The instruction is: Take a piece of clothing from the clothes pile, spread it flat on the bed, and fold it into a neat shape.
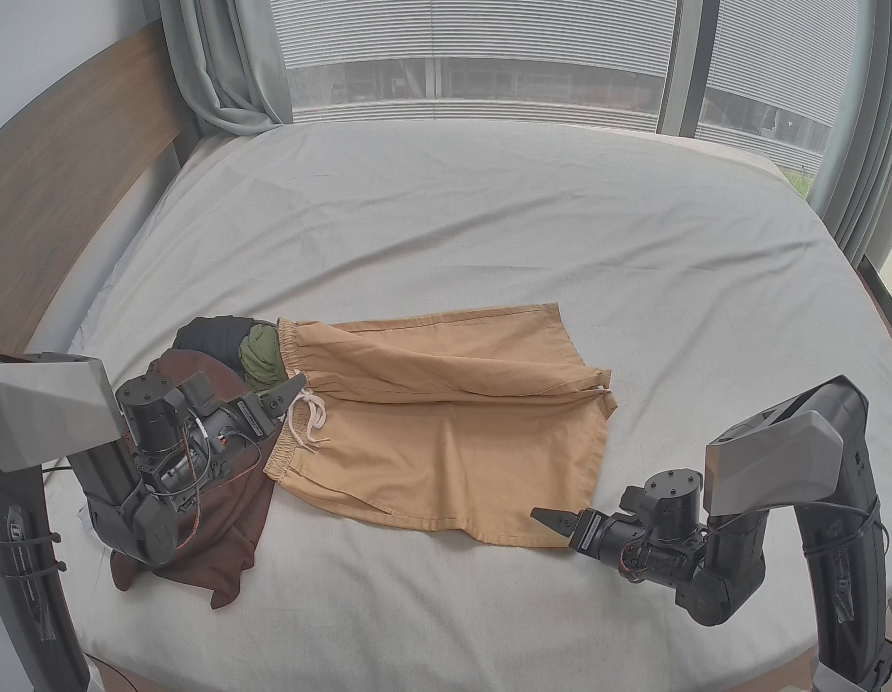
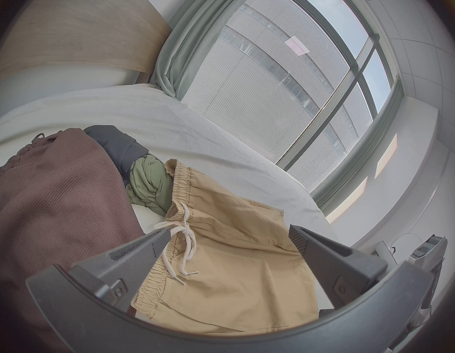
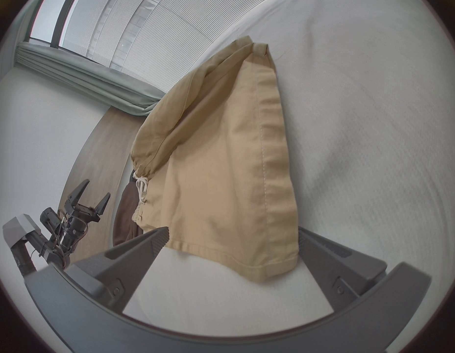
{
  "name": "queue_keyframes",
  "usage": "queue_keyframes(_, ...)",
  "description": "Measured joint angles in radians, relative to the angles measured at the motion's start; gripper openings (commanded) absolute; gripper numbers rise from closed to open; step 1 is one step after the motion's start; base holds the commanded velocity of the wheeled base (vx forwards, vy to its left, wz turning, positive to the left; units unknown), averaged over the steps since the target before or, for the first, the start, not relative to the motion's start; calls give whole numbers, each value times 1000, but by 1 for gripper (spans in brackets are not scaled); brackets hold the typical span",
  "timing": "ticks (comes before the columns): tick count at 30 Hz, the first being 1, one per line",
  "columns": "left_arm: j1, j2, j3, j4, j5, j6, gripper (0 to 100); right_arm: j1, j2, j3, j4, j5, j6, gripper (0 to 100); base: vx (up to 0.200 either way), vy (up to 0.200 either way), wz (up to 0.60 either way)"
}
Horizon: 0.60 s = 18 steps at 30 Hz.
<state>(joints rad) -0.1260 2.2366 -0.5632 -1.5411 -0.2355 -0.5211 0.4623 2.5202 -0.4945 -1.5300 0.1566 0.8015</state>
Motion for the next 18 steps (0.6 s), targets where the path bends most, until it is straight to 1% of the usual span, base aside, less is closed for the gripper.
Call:
queue_keyframes(9, 0, 2, -1, 0, 0, 0, 100, 17, -79, 71, -8, 3, 4, 100, 0, 0, 0)
queue_keyframes(18, 2, 11, -1, 0, -4, 1, 100, -7, -187, 154, -10, 22, 3, 100, 0, 0, 0)
